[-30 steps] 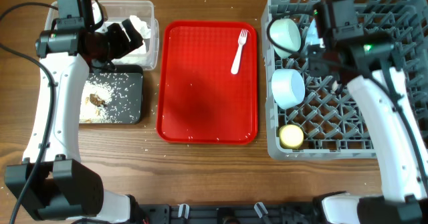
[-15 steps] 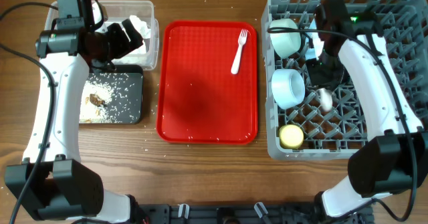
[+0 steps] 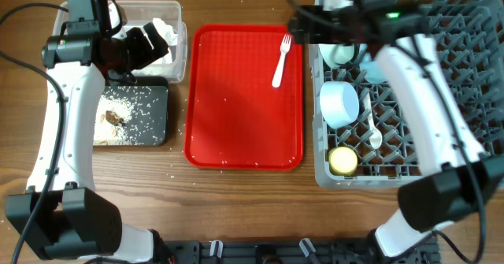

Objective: Sort waste into correct bins and load items into the dishwasher rack
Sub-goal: 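Grasp the white fork with the right gripper and drop it in the rack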

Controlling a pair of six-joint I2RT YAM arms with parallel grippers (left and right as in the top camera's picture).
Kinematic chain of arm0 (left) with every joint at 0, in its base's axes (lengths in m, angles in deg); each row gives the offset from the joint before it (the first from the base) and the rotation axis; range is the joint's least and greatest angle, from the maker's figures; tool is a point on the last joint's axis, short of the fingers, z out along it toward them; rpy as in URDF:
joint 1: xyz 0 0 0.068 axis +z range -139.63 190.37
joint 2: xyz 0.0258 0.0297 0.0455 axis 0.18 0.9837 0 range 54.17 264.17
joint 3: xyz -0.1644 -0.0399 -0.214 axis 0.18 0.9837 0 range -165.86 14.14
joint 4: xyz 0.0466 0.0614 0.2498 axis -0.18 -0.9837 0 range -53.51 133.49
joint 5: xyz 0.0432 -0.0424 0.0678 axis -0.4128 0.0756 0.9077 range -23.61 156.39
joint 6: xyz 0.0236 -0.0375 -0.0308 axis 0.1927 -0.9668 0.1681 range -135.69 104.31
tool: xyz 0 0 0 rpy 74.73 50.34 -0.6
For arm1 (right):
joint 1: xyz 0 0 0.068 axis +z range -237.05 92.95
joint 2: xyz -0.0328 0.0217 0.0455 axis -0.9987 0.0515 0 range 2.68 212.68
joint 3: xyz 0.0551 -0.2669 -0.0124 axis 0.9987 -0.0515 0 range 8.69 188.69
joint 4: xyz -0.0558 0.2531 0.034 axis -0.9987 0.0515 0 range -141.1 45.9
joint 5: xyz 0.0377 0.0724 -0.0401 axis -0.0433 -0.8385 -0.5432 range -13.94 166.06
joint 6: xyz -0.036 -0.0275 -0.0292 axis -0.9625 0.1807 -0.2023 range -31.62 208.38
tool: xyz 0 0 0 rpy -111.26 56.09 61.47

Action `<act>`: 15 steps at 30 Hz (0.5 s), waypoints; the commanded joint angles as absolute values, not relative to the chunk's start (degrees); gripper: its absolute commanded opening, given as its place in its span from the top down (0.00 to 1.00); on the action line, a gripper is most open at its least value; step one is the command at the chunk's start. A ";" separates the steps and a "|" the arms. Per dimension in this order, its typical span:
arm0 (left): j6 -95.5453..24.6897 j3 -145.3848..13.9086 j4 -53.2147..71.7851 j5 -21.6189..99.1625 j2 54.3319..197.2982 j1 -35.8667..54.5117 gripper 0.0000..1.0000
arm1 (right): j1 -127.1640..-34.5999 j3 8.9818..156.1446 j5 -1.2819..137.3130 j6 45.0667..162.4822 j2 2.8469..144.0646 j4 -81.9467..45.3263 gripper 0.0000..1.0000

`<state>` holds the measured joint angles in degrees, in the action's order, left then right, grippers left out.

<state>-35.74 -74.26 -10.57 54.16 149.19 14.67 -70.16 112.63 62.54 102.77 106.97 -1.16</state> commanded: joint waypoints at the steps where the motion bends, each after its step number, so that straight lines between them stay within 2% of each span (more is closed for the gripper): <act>1: -35.66 -74.74 -10.59 54.27 149.26 14.84 0.00 | -65.18 112.93 74.30 108.65 115.76 -6.04 0.21; 5: -35.66 -74.74 -10.59 54.27 149.26 14.84 0.00 | -64.24 112.93 78.71 114.13 126.47 -9.01 0.26; 13: -35.66 -74.74 -10.59 54.27 149.26 14.84 0.00 | -64.24 112.87 79.28 113.81 139.43 -15.11 0.34; 14: -35.66 -74.74 -10.59 54.27 149.26 14.84 0.00 | -64.24 112.85 79.48 113.02 140.11 -15.81 0.36; 15: -35.66 -74.74 -10.59 54.27 149.26 14.84 0.00 | -64.24 112.65 79.94 112.12 140.65 -16.33 0.45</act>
